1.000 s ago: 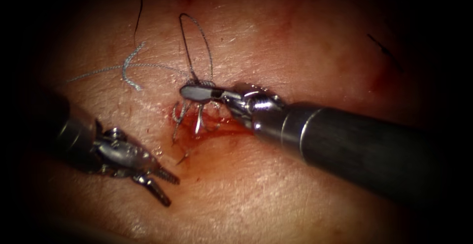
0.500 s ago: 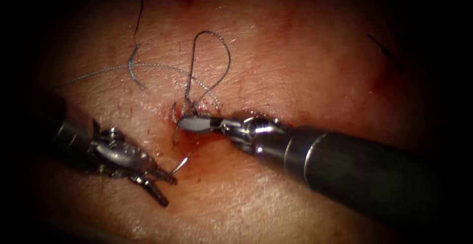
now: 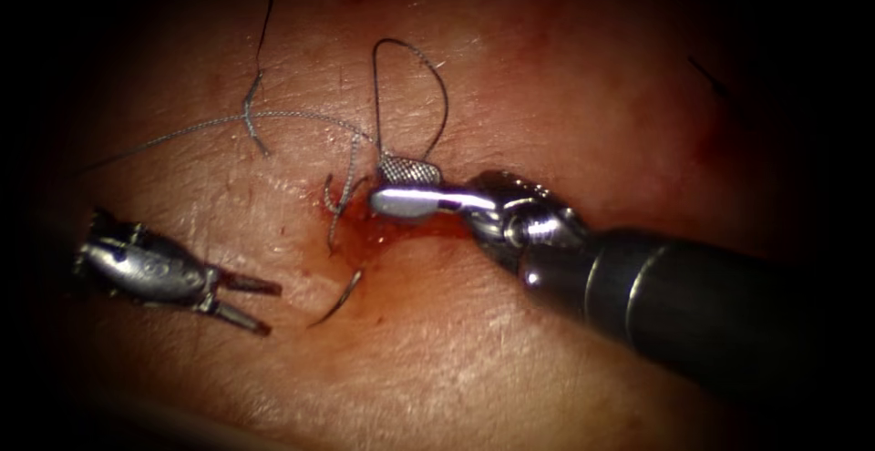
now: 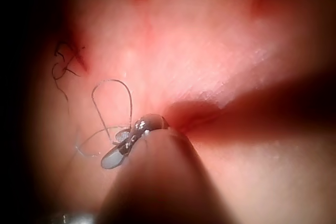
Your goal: Wound Closure
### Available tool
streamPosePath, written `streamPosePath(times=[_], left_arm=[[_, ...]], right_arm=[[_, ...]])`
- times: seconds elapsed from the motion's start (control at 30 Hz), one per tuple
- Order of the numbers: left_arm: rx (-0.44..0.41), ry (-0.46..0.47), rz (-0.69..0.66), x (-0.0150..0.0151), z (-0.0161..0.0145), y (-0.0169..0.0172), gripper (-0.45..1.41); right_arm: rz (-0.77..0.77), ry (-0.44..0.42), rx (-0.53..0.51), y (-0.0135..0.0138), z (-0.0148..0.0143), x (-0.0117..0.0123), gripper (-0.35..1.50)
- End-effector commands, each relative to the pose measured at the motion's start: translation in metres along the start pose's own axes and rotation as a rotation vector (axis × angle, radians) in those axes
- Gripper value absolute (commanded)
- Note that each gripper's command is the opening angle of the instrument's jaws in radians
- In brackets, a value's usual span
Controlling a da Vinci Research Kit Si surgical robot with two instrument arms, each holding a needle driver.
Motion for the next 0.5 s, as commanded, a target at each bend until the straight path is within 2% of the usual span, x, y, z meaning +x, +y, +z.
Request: streamPosePath(times=[0.03,0.1,0.13,0.2,0.23,0.37,0.47,0.5], left_arm=[[0.018,0.008,0.037,-0.0008,0.0004,0.0012,0.53],[0.035,0.025,0.117,-0.001,0.0003,0.0014,0.53],[0.062,0.056,0.149,-0.001,0.0005,0.0016,0.63],[0.078,0.075,0.174,-0.0011,0.0006,0.0016,0.66],[0.124,0.16,0.239,-0.0011,0.0009,0.0018,0.79],[0.144,0.281,0.291,-0.0006,0.0022,0.0021,1.01],[0.143,0.292,0.302,-0.0002,0.0029,0.0022,1.05],[0.135,0.31,0.325,0.0007,0.0041,0.0023,1.05]], right_arm=[[0.011,-0.012,0.022,-0.0001,-0.0001,0.0002,1.33],[0.021,-0.019,0.036,-0.0006,-0.0009,0.0012,1.35],[0.004,-0.025,0.05,-0.0012,-0.0014,0.0024,1.38],[-0.014,-0.028,0.056,-0.0015,-0.0016,0.0029,1.41],[-0.082,-0.045,0.095,-0.0026,-0.0024,0.0039,1.43],[-0.144,-0.072,0.16,-0.0046,-0.0038,0.0043,1.4],[-0.166,-0.081,0.18,-0.0053,-0.0044,0.0039,1.33],[-0.204,-0.091,0.194,-0.0058,-0.0054,0.0032,1.33]])
